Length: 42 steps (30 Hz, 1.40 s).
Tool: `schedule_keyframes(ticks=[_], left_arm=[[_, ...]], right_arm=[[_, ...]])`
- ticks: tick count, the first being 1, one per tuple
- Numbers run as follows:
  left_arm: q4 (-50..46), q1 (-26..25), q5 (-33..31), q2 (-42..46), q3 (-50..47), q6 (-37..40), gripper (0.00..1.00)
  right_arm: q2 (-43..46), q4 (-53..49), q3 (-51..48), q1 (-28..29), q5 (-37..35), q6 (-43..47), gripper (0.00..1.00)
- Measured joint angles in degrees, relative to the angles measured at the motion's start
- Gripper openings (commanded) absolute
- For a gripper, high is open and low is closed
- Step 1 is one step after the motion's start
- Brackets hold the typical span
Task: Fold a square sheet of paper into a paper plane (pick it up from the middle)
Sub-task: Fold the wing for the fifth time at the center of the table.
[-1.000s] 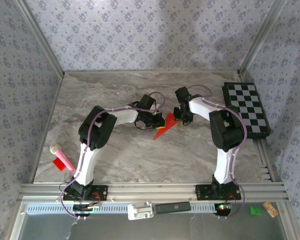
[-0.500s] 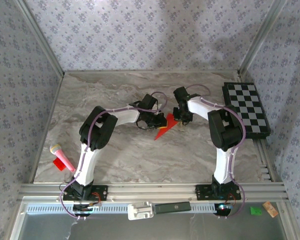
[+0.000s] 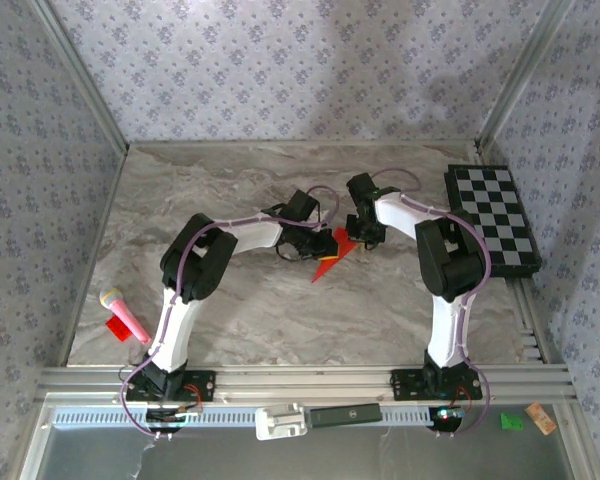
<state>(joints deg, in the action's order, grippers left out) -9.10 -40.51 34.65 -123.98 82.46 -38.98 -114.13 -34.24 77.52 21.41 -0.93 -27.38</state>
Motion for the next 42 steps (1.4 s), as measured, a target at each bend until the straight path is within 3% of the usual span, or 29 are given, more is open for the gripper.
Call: schedule_keyframes(ticks=[17,29,31,35,42], left_arm=[[-8.46,-1.16,-3.69,-1.81,3.98,5.07,0.09],[-14.08,-1.97,-6.27,-3.02,7.80,8.55,0.03],[-14.56,-1.99,-6.38,-3.21,8.20,8.79,0.02],[-15.04,-2.01,-6.47,-3.32,8.52,9.20,0.02],[-15.15,-2.05,-6.64,-3.32,8.57,9.20,0.01]], right_arm=[[0.37,0.39,-0.39,-1.07,2.29,-0.90,0.20],[11.13,13.68,-13.03,-7.45,17.38,-4.83,0.25],[13.68,16.20,-15.08,-7.89,19.32,-5.51,0.23],[16.83,20.87,-19.02,-6.78,21.97,-7.26,0.11],[15.30,25.31,-21.51,-4.02,23.69,-9.79,0.01]])
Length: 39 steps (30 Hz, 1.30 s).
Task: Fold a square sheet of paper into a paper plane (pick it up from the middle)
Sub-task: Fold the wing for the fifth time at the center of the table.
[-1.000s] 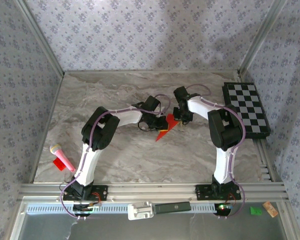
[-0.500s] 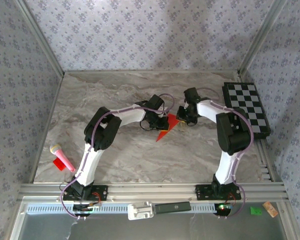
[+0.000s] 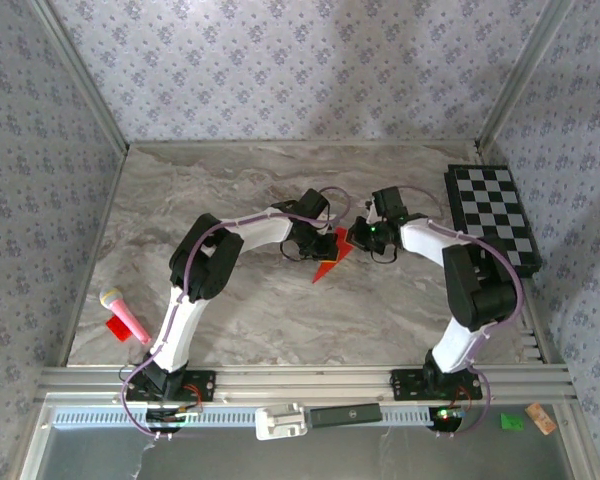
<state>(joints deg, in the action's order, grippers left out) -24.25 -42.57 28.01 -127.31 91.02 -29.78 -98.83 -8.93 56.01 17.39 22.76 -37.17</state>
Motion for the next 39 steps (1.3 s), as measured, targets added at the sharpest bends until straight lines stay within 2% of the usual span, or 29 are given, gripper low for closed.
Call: schedule_keyframes(ticks=[16,30,39], left_arm=[[0.04,-0.11,-0.22,0.00,0.00,-0.02,0.00],[5.38,-0.55,-0.42,0.00,-1.57,-0.09,0.00],[5.40,-0.57,-0.44,0.00,-1.57,-0.07,0.00]], right_arm=[[-6.84,5.01,-0.33,0.09,1.53,-0.79,0.00],[-10.47,11.41,-0.61,-10.40,11.61,-0.81,0.00],[-9.90,11.56,0.90,-16.24,4.98,0.04,0.00]])
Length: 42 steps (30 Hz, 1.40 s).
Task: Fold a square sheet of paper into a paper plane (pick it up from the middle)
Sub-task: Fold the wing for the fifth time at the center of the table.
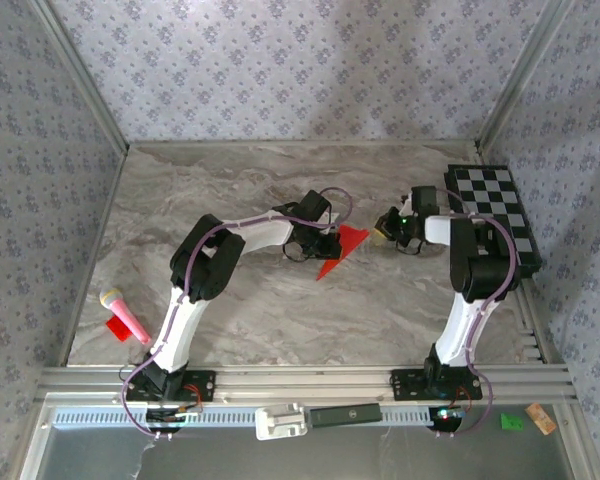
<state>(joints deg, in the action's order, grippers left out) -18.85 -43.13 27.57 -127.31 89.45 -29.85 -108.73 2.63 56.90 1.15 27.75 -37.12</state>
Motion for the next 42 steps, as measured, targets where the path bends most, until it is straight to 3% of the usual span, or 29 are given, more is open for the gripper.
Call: schedule_keyframes(ticks=[9,19,31,42], left_arm=[[-1.36,0.00,0.04,0.00,0.70,0.00,0.00],[-1.97,0.17,1.33,0.00,0.79,-0.85,0.00],[-2.01,1.03,4.24,0.74,-0.50,-0.76,0.12],[-2.01,0.98,4.55,1.42,-1.97,1.40,0.04]], right_arm=[[7.28,-0.52,-2.58,4.83,-0.87,0.59,0.01],[3.41,0.83,-5.01,11.45,3.58,-2.67,0.00],[-0.26,-1.16,-1.62,11.76,6.78,-2.34,0.00],[-1.46,-5.62,1.40,11.91,6.99,-0.76,0.00]])
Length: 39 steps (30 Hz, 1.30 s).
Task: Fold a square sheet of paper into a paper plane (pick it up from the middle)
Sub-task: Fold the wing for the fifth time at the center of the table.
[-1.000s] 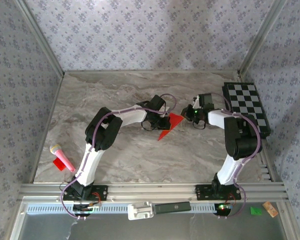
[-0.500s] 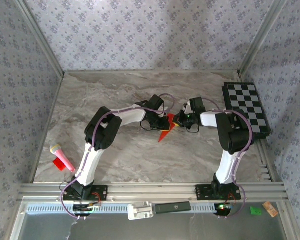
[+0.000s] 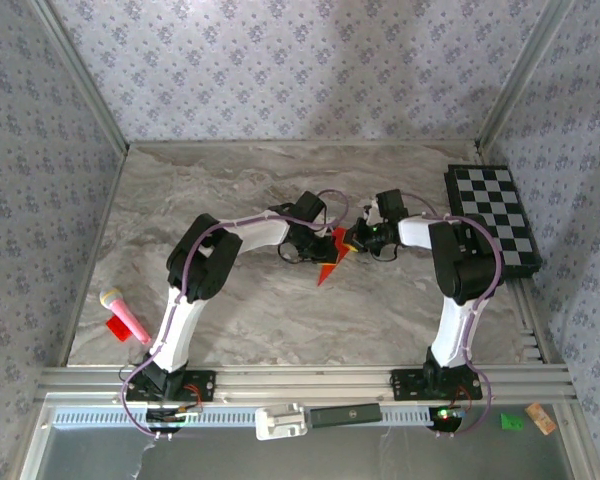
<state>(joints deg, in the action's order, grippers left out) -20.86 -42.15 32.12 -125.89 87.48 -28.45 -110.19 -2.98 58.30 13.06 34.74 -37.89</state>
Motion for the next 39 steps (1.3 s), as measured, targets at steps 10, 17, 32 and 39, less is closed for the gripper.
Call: schedule_keyframes(ticks=[10,17,32,39], left_arm=[[-1.18,-0.79,-1.57,2.86,-3.34,3.65,0.00],[-3.61,-1.40,-1.73,4.44,-3.72,4.44,0.05],[-2.89,-2.01,-3.02,3.87,-4.57,3.37,0.00],[1.46,-2.01,-3.23,6.54,-9.51,3.21,0.00]], right_arm=[[-0.87,-3.10,2.03,0.11,0.07,0.22,0.00],[-1.01,-3.67,2.34,0.11,0.07,0.22,0.00],[-1.40,-4.72,3.04,0.11,0.24,0.22,0.00],[-1.97,-5.64,3.80,0.11,0.81,0.24,0.00]])
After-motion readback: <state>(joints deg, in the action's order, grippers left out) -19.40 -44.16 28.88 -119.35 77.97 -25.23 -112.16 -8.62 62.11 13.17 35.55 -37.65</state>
